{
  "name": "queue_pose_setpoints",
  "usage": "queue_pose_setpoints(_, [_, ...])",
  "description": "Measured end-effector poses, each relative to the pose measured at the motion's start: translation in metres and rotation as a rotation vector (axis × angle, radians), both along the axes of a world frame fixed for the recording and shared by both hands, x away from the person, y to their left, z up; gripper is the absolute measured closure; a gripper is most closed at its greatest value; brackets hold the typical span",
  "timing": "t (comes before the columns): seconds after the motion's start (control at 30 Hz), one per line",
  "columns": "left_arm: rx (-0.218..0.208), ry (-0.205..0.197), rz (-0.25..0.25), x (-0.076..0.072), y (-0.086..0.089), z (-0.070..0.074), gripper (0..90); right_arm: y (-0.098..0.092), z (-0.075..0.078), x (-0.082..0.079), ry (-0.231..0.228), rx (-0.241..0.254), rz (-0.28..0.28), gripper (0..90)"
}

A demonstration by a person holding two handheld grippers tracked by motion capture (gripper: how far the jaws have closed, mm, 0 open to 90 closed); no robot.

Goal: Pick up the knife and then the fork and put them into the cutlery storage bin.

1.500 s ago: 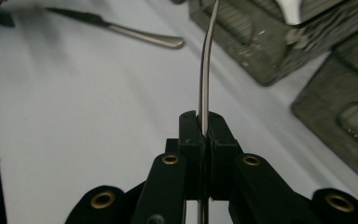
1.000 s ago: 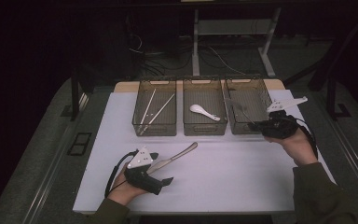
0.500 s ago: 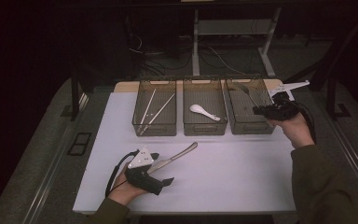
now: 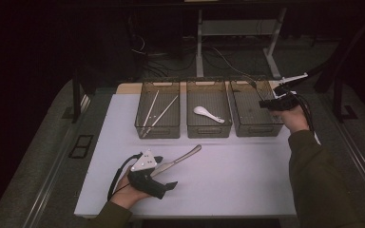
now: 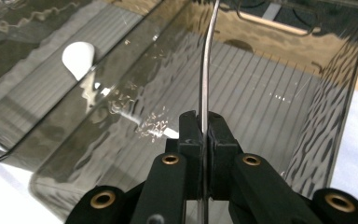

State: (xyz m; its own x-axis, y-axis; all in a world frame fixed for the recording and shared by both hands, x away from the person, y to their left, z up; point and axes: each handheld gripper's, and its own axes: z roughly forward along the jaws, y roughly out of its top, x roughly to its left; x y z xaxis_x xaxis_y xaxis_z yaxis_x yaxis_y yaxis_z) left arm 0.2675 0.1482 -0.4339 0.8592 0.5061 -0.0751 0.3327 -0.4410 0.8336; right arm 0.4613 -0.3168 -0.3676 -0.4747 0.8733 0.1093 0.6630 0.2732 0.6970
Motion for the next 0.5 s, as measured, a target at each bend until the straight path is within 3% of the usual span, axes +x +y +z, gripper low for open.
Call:
queue_pose_setpoints(0.17, [0.002, 0.000, -0.006, 0.000, 0.000, 0.000, 0.0, -0.001, -0.010, 0.004, 0.034, -0.018, -0.013, 85.9])
queue_pose_setpoints(0.2, [0.002, 0.001, -0.006, 0.000, 0.000, 0.000, 0.0, 0.000, -0.011, 0.004, 0.030, -0.034, -0.020, 82.6])
queue_pose_setpoints(0.23, [0.006, 0.001, -0.008, 0.000, 0.000, 0.000, 0.0, -0.001, -0.011, 0.004, 0.022, -0.021, -0.030, 73.6])
queue_pose_setpoints(0.27, [0.005, 0.001, -0.007, 0.000, -0.001, -0.001, 0.0, -0.002, -0.011, 0.005, 0.019, -0.005, -0.036, 71.4])
queue_pose_setpoints(0.4, [0.018, 0.000, -0.010, 0.003, -0.004, -0.001, 0.0, 0.000, -0.009, 0.000, -0.001, -0.037, -0.010, 62.0])
queue_pose_setpoints(0.5, [0.042, -0.006, 0.001, 0.009, -0.007, 0.000, 0.0, -0.001, -0.005, -0.009, -0.036, -0.002, -0.001, 52.8])
